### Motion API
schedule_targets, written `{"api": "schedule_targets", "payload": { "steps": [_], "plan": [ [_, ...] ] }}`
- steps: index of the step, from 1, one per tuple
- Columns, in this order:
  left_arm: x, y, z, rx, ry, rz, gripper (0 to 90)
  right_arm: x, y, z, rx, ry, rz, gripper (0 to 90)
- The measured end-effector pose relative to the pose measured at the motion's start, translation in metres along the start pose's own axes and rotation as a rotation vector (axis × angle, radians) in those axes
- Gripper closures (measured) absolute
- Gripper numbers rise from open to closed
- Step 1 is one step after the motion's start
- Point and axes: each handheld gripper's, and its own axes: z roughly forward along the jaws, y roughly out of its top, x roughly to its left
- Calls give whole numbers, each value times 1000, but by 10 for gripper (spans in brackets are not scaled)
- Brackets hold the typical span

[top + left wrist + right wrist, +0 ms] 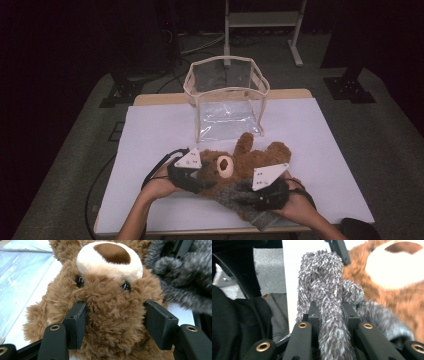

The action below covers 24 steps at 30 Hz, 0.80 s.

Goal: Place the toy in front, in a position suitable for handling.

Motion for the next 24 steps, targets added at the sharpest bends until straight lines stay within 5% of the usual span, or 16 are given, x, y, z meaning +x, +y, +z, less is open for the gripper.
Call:
{"api": "schedule_targets", "payload": {
  "steps": [6, 14, 24],
  "plan": [
    [0, -2, -1, -4, -2, -2, 381, -3, -7, 15, 51, -19, -14, 739],
    [1, -2, 0, -5, -8, -9, 384, 0, -29, -3, 78, -42, 23, 741],
    [1, -2, -1, -3, -12, -6, 384, 1, -18, 15, 77, -17, -7, 742]
  ]
}}
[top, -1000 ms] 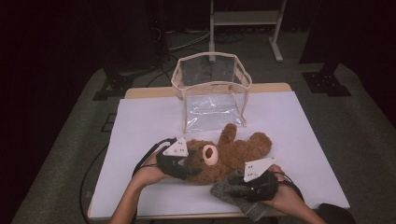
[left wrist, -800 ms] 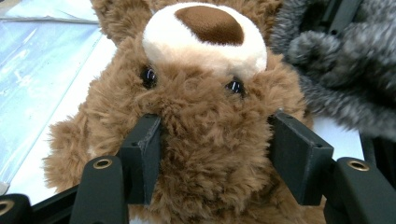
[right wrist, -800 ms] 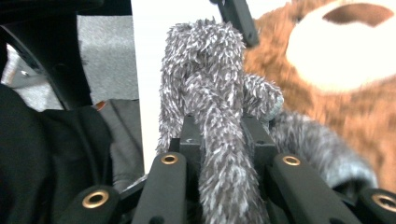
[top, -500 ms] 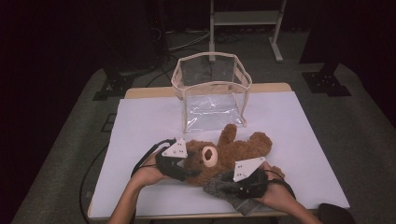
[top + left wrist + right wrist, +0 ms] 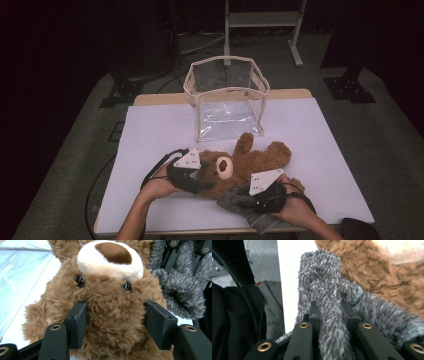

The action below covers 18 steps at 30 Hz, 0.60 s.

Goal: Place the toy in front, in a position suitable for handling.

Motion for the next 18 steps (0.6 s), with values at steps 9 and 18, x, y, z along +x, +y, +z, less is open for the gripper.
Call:
{"api": "schedule_targets", "payload": {
  "steps": [9, 18],
  "plan": [
    [1, 0, 0, -2, -4, -8, 385, 1, -20, -19, 7, -14, 50, 742],
    [0, 0, 0, 2, -9, -6, 382, 4, -6, -14, 1, -23, 3, 741]
  ]
}}
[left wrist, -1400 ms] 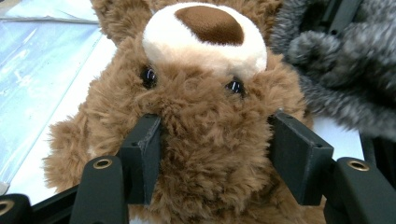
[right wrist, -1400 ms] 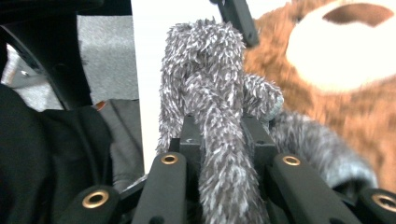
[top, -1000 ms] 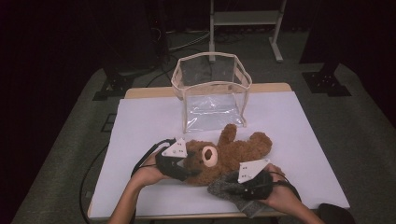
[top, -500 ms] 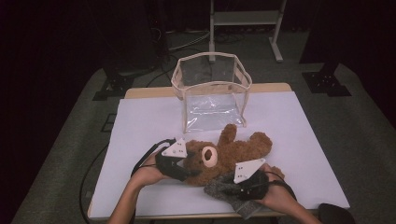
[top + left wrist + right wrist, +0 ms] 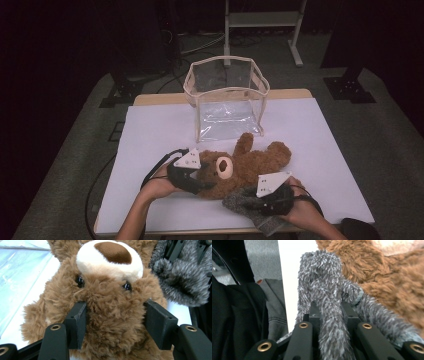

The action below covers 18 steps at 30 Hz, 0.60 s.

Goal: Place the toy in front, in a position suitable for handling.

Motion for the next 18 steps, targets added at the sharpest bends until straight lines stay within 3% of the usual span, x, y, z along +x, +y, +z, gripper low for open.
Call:
{"api": "schedule_targets", "payload": {
  "steps": [4, 9, 13, 18],
  "plan": [
    [1, 0, -1, 1, -4, 5, 383, -2, -8, -2, 15, -7, 17, 742],
    [0, 1, 1, 0, -4, -3, 384, -5, -12, -12, -38, 18, 72, 742],
    [0, 1, 1, 4, -4, 3, 385, -4, 5, -20, -92, 21, 47, 742],
    [0, 0, 1, 3, -9, 7, 384, -8, 32, -26, -145, -13, 1, 743]
  ]
}}
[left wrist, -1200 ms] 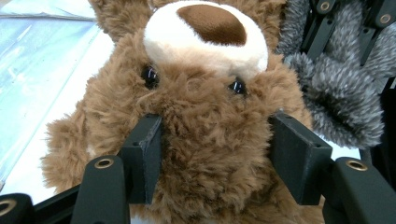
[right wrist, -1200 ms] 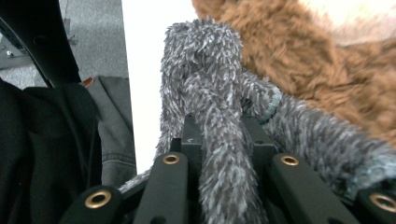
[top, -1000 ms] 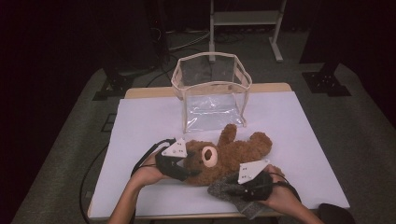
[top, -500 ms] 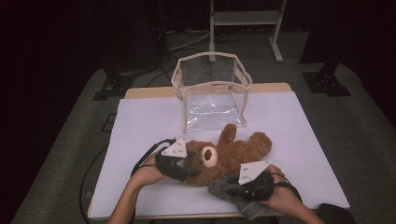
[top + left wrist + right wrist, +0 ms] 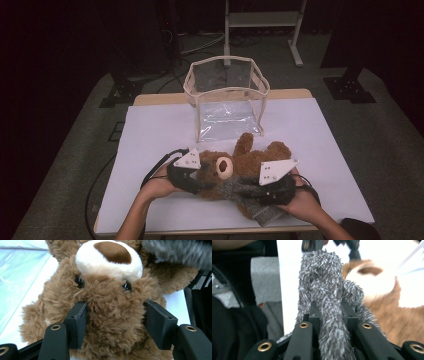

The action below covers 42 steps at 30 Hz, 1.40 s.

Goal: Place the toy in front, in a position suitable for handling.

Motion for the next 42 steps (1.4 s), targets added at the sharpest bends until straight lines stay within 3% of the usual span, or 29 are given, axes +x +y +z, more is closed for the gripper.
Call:
{"api": "schedule_targets", "payload": {
  "steps": [3, 7, 10, 15, 20, 26, 36, 42],
  "plan": [
    [0, 0, 0, 2, -2, 5, 383, -2, 12, 7, -15, -18, -22, 742],
    [-1, -1, -1, 4, -1, 6, 382, -7, 11, 29, 46, -47, -47, 742],
    [0, -2, -1, 1, -5, 6, 382, -8, 4, 34, 78, -58, -51, 743],
    [-1, -1, -1, -5, -16, 7, 387, -7, -7, 24, 115, -85, -47, 743],
    [-2, 1, 3, 3, -17, 7, 388, -7, -6, 13, 81, -90, -32, 742],
    [-2, 0, 3, 1, -14, 6, 380, -9, 3, 22, 66, -87, -51, 742],
    [-1, -1, -11, -11, 7, 29, 379, -18, -15, 16, 81, -72, 9, 744],
    [4, -7, -17, -6, 21, 9, 375, -20, -19, 11, 78, -75, 12, 744]
  ]
}}
